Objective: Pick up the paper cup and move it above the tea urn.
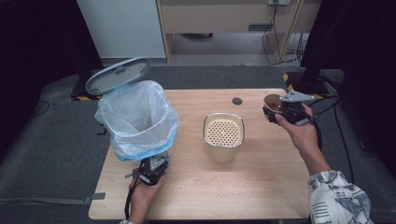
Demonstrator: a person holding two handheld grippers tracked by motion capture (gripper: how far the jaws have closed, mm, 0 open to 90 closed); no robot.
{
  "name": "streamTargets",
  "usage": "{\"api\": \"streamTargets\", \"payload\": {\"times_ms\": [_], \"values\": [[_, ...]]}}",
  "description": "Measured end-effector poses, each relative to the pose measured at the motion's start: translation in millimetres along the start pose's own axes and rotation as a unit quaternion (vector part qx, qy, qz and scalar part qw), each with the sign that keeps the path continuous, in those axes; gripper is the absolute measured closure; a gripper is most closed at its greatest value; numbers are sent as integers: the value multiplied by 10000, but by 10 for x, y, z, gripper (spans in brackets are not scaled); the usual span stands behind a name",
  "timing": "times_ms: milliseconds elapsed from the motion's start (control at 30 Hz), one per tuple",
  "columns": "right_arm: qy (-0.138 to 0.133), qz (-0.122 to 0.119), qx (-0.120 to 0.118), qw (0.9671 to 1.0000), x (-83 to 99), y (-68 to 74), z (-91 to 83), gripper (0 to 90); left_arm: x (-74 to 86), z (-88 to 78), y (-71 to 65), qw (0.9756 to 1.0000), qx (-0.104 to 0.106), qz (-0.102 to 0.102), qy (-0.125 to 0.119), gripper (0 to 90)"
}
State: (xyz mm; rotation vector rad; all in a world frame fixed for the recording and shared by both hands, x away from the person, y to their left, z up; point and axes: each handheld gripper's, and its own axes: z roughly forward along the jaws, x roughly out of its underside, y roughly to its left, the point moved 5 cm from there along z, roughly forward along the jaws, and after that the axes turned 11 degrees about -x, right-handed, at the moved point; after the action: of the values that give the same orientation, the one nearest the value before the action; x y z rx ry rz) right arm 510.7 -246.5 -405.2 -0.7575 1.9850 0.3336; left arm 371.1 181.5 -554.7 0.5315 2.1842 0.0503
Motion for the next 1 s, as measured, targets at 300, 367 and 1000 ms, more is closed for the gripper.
{"api": "streamTargets", "payload": {"times_ms": [300, 367, 1000], "values": [[-7, -107, -59, 9999, -77, -7, 15, 353, 5, -2, 1, 10000, 3, -26, -15, 874], [-15, -126, -66, 9999, -98, -4, 14, 353, 7, -4, 9, 10000, -1, -3, 5, 874], [-77, -535, -395, 9978, -385, 22, 145, 362, 14, -5, 15, 10000, 14, -83, -5, 875]]}}
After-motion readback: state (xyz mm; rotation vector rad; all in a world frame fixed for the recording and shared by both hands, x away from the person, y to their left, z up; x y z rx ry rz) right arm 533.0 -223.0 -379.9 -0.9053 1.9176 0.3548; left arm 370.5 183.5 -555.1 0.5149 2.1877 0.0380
